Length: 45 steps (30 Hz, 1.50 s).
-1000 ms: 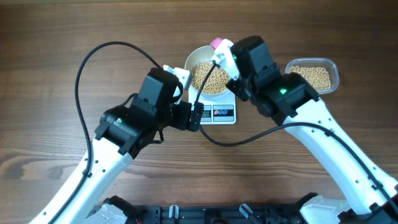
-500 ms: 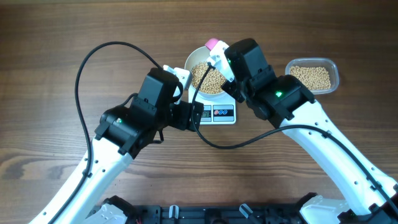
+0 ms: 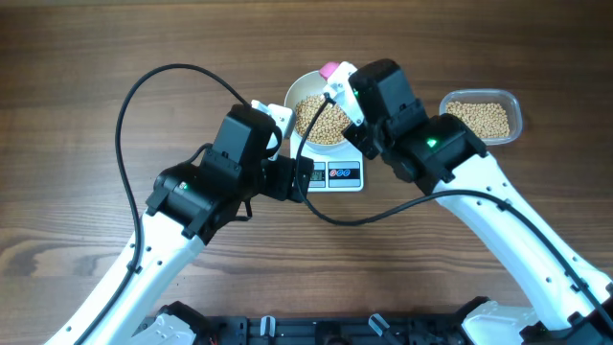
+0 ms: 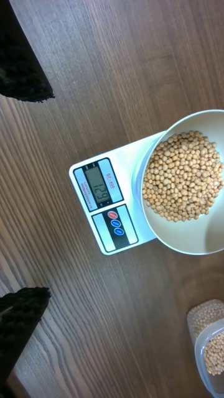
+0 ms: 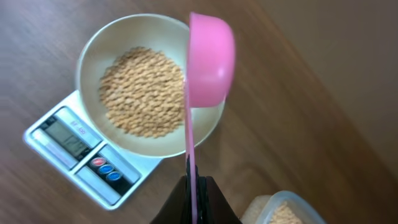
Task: Scoop item into bowl and weigh 150g on scale
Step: 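Move the pink scoop back over the soybean tub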
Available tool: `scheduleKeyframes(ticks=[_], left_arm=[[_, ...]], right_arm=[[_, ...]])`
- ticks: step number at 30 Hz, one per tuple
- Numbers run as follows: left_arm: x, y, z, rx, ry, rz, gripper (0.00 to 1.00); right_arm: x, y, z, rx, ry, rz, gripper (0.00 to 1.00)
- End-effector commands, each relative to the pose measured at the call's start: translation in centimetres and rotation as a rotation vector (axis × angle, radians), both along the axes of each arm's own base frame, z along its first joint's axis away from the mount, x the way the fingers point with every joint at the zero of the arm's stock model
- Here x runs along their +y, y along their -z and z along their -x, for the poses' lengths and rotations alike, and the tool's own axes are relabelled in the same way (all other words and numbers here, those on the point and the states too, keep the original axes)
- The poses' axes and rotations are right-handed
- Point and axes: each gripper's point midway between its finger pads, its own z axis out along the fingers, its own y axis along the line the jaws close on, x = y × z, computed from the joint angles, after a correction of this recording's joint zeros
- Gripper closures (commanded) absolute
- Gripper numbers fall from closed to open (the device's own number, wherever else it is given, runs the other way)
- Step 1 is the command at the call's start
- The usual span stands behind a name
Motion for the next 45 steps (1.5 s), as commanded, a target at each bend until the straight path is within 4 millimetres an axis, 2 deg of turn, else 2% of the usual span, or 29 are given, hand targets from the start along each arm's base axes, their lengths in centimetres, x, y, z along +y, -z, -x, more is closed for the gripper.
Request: scheduleKeyframes(ticks=[1, 3, 7, 13, 19, 23, 28, 31, 36, 42, 45], left_arm=[[0.2, -0.1, 0.0, -0.006, -0.013, -0.002, 0.00], [0.2, -0.1, 0.0, -0.006, -0.013, -0.002, 0.00], [0.2, -0.1, 0.0, -0.006, -0.013, -0.002, 0.00], [0.2, -0.1, 0.0, -0.006, -0.013, -0.002, 0.00], [0.2, -0.1, 0.0, -0.006, -0.013, -0.002, 0.00], [0.2, -0.1, 0.0, -0.006, -0.013, -0.002, 0.00], [0.2, -0.1, 0.0, -0.006, -0.013, -0.002, 0.00], [0.2, -0.1, 0.0, -0.006, -0.013, -0.002, 0.00], [0.2, -0.1, 0.0, -0.006, -0.013, -0.002, 0.00], [0.2, -0.1, 0.0, -0.006, -0.013, -0.002, 0.00], [0.2, -0.1, 0.0, -0.006, -0.013, -0.002, 0.00]], right_arm=[[0.7, 0.6, 0.2, 0.066, 0.060, -0.128, 0.96], [-0.1, 0.6, -0.3, 0.077, 0.137, -0.175, 0.96], [-3.2, 0.5, -1.7, 0.087, 0.301, -0.249, 0.96], [-7.4, 0.3, -2.4, 0.160, 0.377, -0.376, 0.96], [-15.6, 0.2, -2.6, 0.165, 0.576, -0.410, 0.96], [-20.1, 1.4, -1.1, 0.209, 0.600, -0.317, 0.96], [-22.9, 1.6, -0.6, 0.208, 0.653, -0.280, 0.96], [-23.8, 2.2, -0.5, 0.218, 0.685, -0.251, 0.96], [-24.2, 4.6, -0.5, 0.296, 0.677, -0.193, 0.96], [-26.6, 7.9, 0.6, 0.402, 0.774, -0.044, 0.96], [-26.5, 8.3, 0.6, 0.414, 0.781, -0.046, 0.96]])
